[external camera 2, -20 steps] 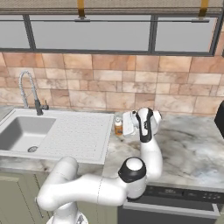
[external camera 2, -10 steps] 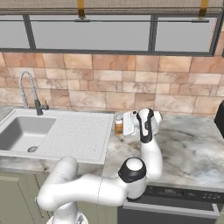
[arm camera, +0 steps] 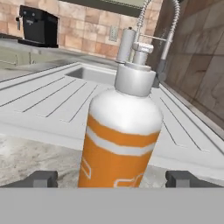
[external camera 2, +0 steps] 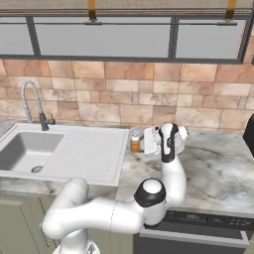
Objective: Locate and retrieve the soap dispenser and sponge from the cabinet. Place them next to the sink.
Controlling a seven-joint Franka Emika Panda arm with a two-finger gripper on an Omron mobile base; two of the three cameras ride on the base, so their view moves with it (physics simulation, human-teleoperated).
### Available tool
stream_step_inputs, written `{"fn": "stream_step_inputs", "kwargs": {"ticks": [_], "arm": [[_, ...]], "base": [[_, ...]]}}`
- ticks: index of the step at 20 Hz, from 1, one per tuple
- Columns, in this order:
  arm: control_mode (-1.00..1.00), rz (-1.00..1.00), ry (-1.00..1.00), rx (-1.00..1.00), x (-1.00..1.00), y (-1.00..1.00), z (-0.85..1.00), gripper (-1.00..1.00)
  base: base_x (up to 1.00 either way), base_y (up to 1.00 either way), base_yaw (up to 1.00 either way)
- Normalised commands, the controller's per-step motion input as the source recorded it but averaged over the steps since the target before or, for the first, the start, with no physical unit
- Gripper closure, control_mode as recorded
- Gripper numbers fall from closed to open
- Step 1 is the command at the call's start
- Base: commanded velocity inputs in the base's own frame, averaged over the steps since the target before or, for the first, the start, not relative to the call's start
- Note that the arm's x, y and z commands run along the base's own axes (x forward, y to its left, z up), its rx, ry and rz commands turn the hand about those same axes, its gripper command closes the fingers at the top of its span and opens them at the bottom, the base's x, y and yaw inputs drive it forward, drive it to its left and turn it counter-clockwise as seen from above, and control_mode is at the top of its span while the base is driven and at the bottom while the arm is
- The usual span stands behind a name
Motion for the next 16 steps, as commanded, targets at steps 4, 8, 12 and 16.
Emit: {"fn": "stream_step_inputs", "kwargs": {"ticks": [4,8,12,16], "arm": [[-1.00,-0.02,0.02,-0.07,0.02,-0.42,0.19,-1.00],[-1.00,-0.12,0.04,-0.09,-0.13,-0.22,0.20,-1.00],[-1.00,-0.13,0.02,-0.08,-0.38,-0.02,0.27,-1.00],[-1.00,0.01,0.03,-0.18,-0.36,0.14,0.24,-1.00]], "base": [[0.00,0.00,0.00],[0.00,0.00,0.00],[0.00,0.00,0.00],[0.00,0.00,0.00]]}}
